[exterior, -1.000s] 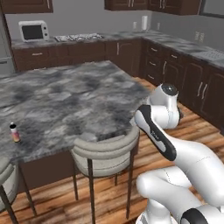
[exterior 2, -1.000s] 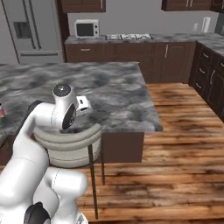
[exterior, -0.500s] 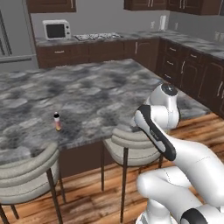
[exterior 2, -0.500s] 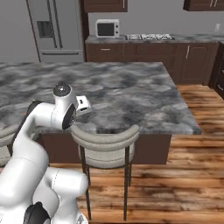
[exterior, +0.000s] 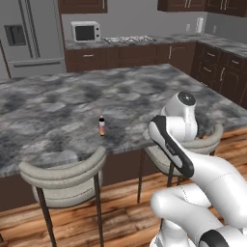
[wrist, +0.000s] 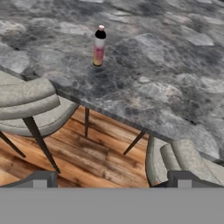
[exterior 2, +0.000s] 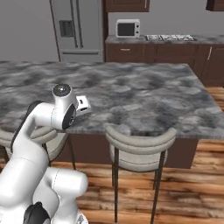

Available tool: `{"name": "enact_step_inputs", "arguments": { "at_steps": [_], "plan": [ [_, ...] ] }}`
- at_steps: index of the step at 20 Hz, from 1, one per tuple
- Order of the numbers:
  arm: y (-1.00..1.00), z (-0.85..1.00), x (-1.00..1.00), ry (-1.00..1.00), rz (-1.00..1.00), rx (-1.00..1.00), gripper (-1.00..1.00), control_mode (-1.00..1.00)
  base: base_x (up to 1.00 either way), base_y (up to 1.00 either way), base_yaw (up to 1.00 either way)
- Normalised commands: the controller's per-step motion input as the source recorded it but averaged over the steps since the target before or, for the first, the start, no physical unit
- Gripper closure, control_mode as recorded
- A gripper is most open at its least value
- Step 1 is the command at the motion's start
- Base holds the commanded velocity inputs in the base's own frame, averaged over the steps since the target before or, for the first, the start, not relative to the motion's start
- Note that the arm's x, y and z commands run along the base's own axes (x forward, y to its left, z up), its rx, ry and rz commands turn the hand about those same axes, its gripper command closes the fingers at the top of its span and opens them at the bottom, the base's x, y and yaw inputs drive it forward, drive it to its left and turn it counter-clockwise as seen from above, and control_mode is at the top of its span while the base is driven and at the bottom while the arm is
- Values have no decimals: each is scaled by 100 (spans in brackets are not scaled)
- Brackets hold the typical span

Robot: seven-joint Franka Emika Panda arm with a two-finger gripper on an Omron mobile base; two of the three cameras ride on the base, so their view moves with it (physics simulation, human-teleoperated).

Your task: Place the large bottle from the dining counter next to the other large bottle outside the sink, and place the small bottle from the dining counter next to the other small bottle inside the sink.

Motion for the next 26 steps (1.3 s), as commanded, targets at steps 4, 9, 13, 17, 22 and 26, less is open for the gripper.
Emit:
{"name": "enact_step_inputs", "arguments": {
  "at_steps": [4,9,13,17,22,26],
  "plan": [
    [0,0,0,0,0,0,-100,100,0,33,12],
    [0,0,0,0,0,0,-100,100,0,20,9],
    [0,0,0,0,0,0,-100,100,9,30,5],
    [0,0,0,0,0,0,-100,100,13,31,2],
    [0,0,0,0,0,0,-100,100,17,24,2],
    [0,0,0,0,0,0,-100,100,27,23,1]
  ]
}}
